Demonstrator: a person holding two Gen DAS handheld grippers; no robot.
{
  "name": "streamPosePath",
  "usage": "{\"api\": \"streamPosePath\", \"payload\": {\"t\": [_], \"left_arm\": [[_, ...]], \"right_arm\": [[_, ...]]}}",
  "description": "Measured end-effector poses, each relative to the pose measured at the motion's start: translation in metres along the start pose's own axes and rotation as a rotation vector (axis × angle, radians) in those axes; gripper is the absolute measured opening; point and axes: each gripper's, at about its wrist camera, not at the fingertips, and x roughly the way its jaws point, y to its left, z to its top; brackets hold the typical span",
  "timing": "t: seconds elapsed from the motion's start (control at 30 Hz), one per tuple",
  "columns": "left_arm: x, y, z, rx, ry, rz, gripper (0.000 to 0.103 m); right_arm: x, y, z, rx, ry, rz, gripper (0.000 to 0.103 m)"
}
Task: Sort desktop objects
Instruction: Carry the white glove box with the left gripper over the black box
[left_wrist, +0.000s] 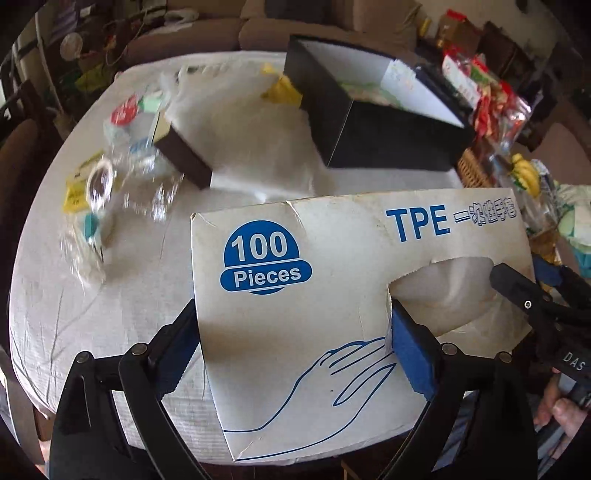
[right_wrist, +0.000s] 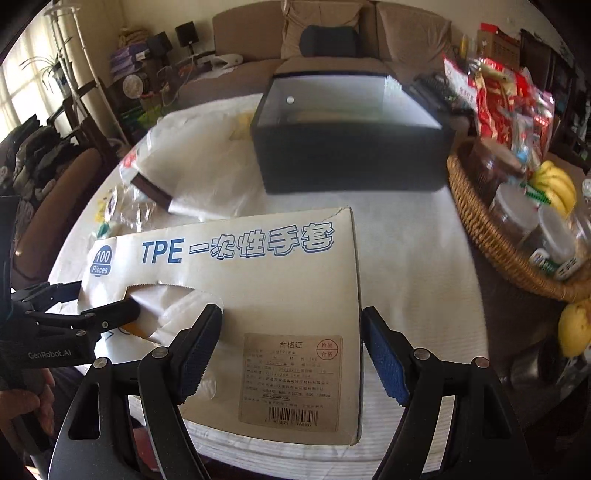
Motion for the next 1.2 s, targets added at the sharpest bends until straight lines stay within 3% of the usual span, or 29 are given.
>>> {"api": "streamPosePath", "payload": {"t": [0.17, 0.3, 0.43, 0.57, 0.73, 0.9, 1.07, 1.2], "left_arm": [[-0.007, -0.035, 0.1, 0.027, -0.077, -0.023, 0.095], [0.004, -0.059, 0.173, 0.035, -0.111, -0.022, 0.095], [0.033, -0.081, 0.232, 0.066, -0.116, -0.013, 0.095], [0.083, -0.088, 0.27, 0.072, -0.069, 0.013, 0.095], [0.14, -0.086, 0.284, 0.099, 0.009, 0.05, 0.095], [0.18, -0.1, 0.277, 0.211, 0.136, 0.082, 0.096], [0.186, -0.107, 0.283, 0.187, 0.112, 0.088, 0.096], [0.186, -0.099, 0.294, 0.104, 0.062, 0.097, 0.095]], "right_arm": [[-0.02, -0.038, 0.084, 0.004, -0.091, -0.016, 0.08], [-0.013, -0.072, 0.15, 0.008, -0.135, -0.019, 0.08], [0.013, -0.108, 0.203, 0.024, -0.151, 0.005, 0.079], [0.059, -0.134, 0.236, 0.027, -0.114, 0.017, 0.079], [0.116, -0.167, 0.251, 0.092, -0.054, 0.103, 0.074], [0.148, -0.177, 0.242, 0.066, 0.01, 0.075, 0.073], [0.166, -0.178, 0.243, 0.027, 0.024, 0.015, 0.075], [0.174, -0.178, 0.258, 0.032, 0.014, 0.017, 0.075]]}}
